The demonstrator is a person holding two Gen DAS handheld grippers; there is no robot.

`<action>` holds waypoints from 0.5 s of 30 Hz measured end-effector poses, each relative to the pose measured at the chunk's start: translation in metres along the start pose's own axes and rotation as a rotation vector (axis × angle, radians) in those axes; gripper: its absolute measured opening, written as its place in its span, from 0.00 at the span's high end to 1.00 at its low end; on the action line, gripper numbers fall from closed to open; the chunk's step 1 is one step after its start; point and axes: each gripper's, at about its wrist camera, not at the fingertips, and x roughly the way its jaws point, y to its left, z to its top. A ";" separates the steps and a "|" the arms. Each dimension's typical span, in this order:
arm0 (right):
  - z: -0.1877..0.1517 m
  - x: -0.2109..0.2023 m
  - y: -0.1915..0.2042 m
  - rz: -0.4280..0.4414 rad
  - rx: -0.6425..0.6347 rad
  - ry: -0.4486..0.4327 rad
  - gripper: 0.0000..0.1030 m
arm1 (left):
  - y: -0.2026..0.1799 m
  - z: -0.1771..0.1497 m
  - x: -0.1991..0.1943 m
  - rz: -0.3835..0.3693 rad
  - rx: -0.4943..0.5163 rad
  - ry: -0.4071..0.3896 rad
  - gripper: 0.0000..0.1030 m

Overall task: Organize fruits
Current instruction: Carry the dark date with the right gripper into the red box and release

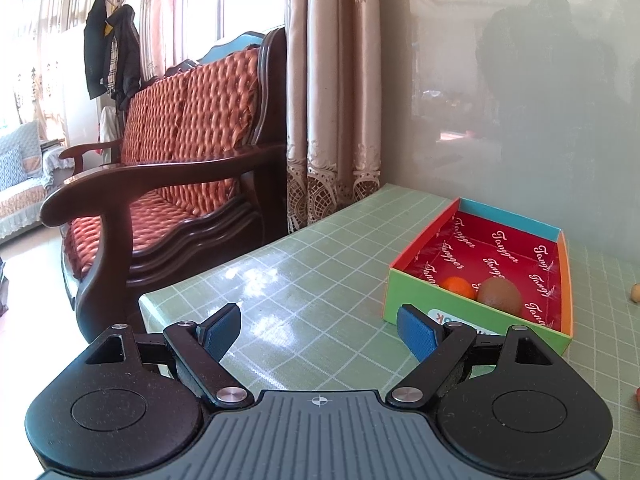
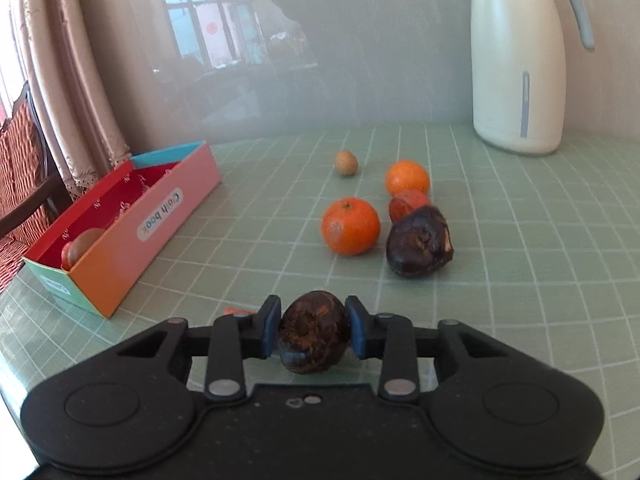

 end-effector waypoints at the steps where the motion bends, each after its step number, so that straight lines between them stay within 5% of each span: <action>1: 0.002 -0.004 0.003 0.002 -0.016 -0.016 0.67 | 0.000 0.000 -0.001 0.000 0.003 -0.003 0.18; 15: 0.038 -0.003 0.103 0.230 -0.217 -0.137 0.67 | 0.015 -0.002 -0.001 0.025 -0.003 -0.015 0.18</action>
